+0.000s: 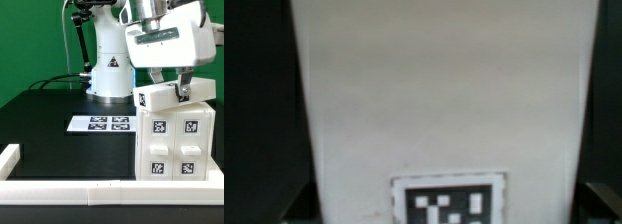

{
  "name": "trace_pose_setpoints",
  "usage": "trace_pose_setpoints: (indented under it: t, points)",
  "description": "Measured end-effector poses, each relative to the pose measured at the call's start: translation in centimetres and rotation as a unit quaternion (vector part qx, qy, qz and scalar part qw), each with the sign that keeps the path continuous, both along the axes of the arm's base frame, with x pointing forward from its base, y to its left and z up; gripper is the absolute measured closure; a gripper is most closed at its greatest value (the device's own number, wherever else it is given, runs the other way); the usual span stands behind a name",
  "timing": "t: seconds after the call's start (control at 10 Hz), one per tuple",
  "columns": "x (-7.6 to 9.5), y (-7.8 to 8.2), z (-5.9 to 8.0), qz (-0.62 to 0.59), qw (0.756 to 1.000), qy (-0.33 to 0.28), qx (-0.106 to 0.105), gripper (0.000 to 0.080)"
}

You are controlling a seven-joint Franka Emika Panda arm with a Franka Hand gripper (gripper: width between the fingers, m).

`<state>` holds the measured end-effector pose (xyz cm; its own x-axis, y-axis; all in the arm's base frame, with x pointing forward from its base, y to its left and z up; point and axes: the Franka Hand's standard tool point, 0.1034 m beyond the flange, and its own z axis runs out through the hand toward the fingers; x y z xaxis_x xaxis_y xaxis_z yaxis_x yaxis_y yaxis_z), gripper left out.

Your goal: Assemble cabinet

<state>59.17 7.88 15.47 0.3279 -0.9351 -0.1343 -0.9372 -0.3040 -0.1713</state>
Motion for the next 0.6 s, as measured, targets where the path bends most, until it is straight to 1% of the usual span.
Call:
trace_pose_setpoints:
  t: [0.2, 0.3, 0.5, 0.6]
  points:
    - [-0.01, 0.00, 0.00, -0.063, 0.998, 0.012, 0.009, 0.0239]
    - [-0.01, 0.05, 0.00, -0.112, 0.993, 0.021, 0.018, 0.0239]
    - [-0.02, 0.07, -0.01, -0.172, 0.984, 0.033, 0.027, 0.0239]
    - [-0.01, 0.11, 0.00, -0.217, 0.974, 0.042, 0.037, 0.0239]
